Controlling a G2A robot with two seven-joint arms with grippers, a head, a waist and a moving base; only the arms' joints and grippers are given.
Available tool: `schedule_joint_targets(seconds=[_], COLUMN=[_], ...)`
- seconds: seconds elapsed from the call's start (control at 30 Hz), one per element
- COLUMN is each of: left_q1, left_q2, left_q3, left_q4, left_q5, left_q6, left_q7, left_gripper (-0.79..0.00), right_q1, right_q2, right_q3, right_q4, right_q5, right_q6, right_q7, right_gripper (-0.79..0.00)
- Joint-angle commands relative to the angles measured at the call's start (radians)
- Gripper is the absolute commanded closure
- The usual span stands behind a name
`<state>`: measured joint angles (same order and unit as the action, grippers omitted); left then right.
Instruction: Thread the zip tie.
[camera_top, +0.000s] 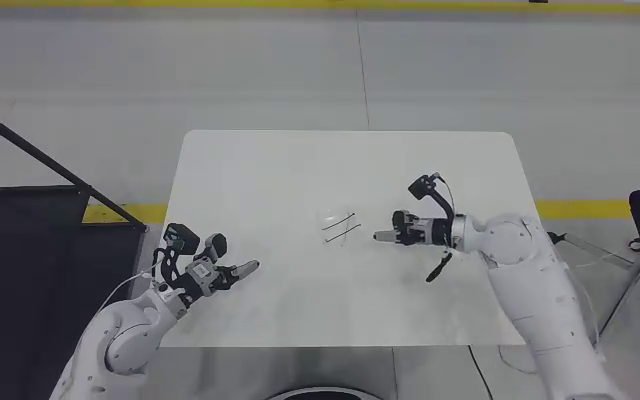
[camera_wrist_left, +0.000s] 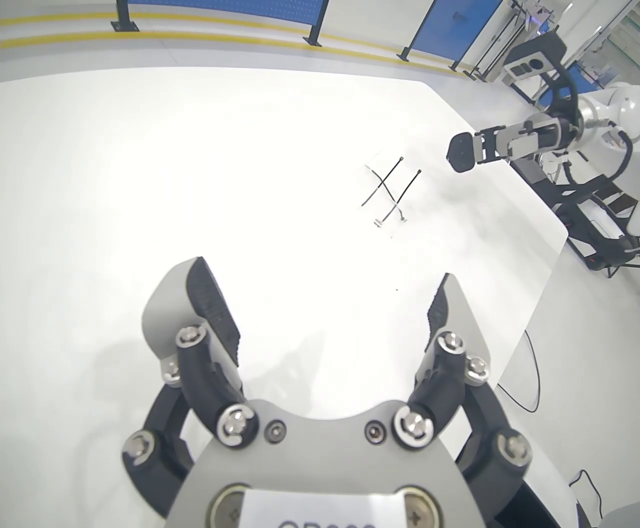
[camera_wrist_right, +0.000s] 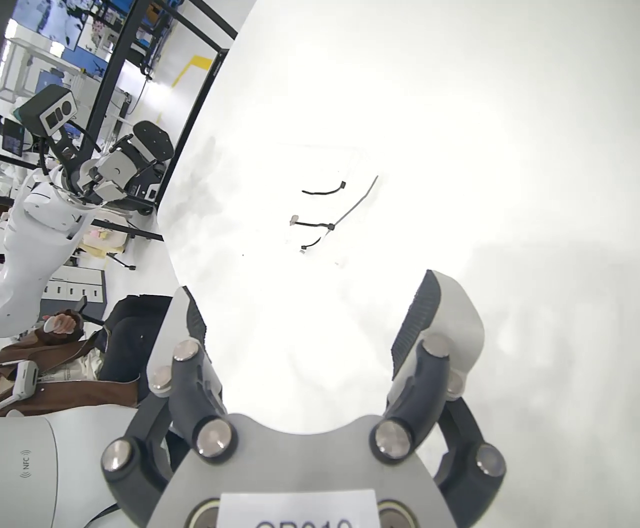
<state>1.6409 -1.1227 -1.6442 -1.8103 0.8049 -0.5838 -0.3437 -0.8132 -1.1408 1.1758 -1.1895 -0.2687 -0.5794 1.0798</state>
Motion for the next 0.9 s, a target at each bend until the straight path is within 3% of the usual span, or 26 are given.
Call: schedule_joint_targets(seconds=[0.0, 0.37, 0.43, 0.5, 0.53, 0.87], left_q1=[0.0, 0.0, 0.0, 0.0, 0.0, 0.0], left_q2=[0.0, 0.0, 0.0, 0.0, 0.0, 0.0], left_q3=[0.0, 0.0, 0.0, 0.0, 0.0, 0.0], left_q4=[0.0, 0.0, 0.0, 0.0, 0.0, 0.0], left_q5=[0.0, 0.0, 0.0, 0.0, 0.0, 0.0], left_q6=[0.0, 0.0, 0.0, 0.0, 0.0, 0.0], left_q7=[0.0, 0.0, 0.0, 0.0, 0.0, 0.0], left_gripper=[-0.785, -0.785, -0.785, -0.785, -0.785, -0.785], right_q1=[0.033, 0.151, 0.166, 0.179, 0.186, 0.247], right_q2=[-0.006, -0.04, -0.046, -0.051, -0.054, -0.08], right_q3=[-0.029, -0.15, -0.165, -0.179, -0.186, -0.246], right_q4=[0.041, 0.185, 0.205, 0.226, 0.237, 0.338], right_q5=[0.007, 0.044, 0.051, 0.061, 0.065, 0.098], right_q6=[-0.001, 0.006, 0.008, 0.007, 0.006, -0.005], right_q7=[0.003, 0.014, 0.012, 0.009, 0.009, 0.0], right_gripper=[-0.696, -0.668, -0.606, -0.443, -0.422, -0.382])
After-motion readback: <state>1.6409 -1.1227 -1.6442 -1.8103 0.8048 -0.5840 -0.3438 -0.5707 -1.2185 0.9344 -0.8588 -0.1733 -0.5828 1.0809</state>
